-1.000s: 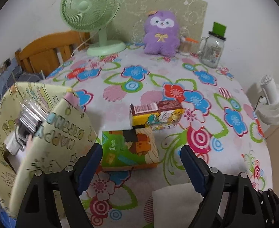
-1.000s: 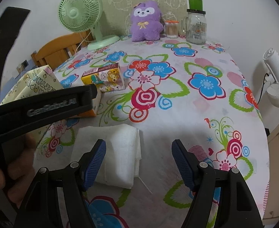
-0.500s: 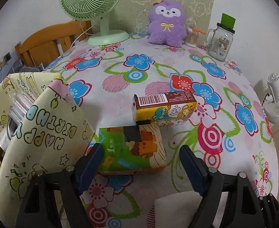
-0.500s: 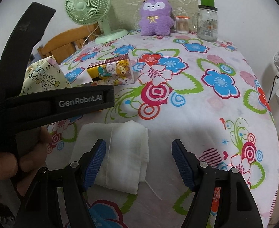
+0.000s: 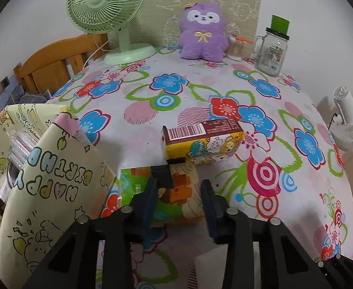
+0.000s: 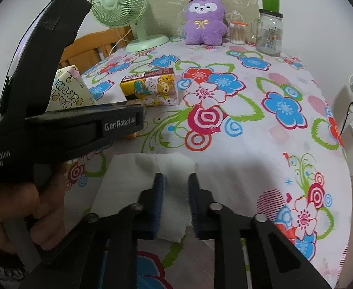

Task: Organize soft objects
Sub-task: 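Close the right tool on the edge of the white towel, then lift the white towel with the right tool and carry it toward the box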

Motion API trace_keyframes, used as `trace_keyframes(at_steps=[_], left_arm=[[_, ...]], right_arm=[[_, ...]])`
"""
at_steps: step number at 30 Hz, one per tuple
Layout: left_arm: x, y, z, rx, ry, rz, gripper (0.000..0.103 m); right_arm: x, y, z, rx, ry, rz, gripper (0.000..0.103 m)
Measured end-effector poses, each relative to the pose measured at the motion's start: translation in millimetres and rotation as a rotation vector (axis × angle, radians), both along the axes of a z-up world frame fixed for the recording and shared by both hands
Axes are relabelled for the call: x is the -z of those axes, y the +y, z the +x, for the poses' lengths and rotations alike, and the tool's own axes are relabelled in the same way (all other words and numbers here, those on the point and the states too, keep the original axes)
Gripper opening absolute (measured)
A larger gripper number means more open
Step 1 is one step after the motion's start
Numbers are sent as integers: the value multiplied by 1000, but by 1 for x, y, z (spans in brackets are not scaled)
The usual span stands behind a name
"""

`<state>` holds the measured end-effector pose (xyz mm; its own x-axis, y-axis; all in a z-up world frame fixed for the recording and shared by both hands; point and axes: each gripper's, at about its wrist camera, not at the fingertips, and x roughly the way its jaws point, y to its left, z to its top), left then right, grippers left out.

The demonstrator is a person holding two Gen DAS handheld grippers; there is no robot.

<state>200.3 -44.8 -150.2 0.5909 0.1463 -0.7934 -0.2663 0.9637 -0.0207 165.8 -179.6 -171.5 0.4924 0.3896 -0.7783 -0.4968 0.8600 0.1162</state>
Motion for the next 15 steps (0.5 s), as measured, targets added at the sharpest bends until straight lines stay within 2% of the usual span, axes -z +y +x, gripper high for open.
trace_keyframes(at_steps=[6, 10, 12, 14, 15], left_arm=[[-3, 1, -2, 13, -8, -24, 10], [-5, 3, -1, 15, -14, -31, 8], [-5, 5, -1, 10, -8, -27, 17], [-5, 6, -1, -6, -4, -23, 51], [-5, 8, -2, -23, 0, -15, 57]], right_arm=[[-4, -5, -2, 24, -18, -4, 12], [-11, -11, -2, 45, -35, 8, 12], [-12, -14, -1, 54, -36, 16, 12], [-11, -14, 0, 50, -31, 14, 12], [-10, -14, 0, 50, -28, 12, 12]])
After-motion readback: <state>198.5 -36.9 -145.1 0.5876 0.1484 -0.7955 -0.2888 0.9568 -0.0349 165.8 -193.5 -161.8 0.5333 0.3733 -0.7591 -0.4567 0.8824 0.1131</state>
